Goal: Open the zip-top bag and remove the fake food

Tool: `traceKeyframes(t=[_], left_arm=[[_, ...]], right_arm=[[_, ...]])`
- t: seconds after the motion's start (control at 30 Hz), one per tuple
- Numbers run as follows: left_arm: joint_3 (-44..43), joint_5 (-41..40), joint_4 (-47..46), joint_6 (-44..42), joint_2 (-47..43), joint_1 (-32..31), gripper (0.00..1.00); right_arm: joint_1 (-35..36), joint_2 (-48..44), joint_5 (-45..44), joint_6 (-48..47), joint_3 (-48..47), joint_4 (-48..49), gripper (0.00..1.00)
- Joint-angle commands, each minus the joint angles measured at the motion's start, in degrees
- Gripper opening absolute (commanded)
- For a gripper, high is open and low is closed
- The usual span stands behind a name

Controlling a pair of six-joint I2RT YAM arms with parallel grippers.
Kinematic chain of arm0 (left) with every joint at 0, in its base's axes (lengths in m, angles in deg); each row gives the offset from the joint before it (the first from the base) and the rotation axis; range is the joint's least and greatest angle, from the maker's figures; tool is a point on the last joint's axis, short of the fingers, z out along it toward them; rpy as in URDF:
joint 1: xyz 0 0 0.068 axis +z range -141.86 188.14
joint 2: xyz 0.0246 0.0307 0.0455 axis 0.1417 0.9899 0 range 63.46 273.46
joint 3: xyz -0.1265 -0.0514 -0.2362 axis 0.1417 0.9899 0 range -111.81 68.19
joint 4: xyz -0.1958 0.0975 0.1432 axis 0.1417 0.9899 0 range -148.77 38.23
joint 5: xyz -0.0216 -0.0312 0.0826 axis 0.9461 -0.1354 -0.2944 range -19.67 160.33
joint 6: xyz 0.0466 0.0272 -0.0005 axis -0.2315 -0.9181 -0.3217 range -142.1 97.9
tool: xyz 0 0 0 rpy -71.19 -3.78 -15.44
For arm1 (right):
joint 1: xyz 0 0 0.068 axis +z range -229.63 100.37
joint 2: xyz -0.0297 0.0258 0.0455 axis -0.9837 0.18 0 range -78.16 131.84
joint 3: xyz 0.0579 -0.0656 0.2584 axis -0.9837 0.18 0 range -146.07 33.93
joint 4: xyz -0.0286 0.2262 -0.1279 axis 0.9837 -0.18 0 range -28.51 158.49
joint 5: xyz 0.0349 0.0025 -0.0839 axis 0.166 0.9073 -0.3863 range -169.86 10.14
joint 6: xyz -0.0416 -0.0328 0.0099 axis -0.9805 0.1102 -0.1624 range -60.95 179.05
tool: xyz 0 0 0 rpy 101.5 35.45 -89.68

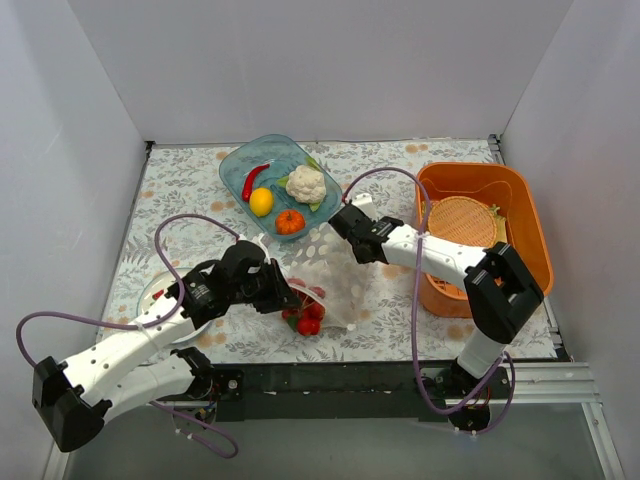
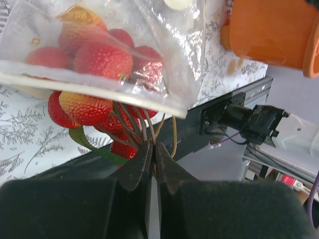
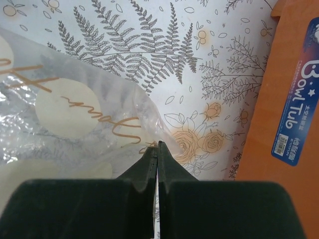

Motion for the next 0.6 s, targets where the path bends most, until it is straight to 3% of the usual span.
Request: traceKeyframes(t=[0.0,0.57], left_arm=[[-2.83,4.23,4.79,-2.08,-1.6,0.32,0.0],[-4.41,11.79,11.3,-4.71,-3.36,0.32,0.0]], right_arm=[[-0.81,1.53,-0.31,-0.69,-4.58,-0.79,0.01],[-2.04,4.87,1.62,-1.22,-9.24,-1.85,0.01]])
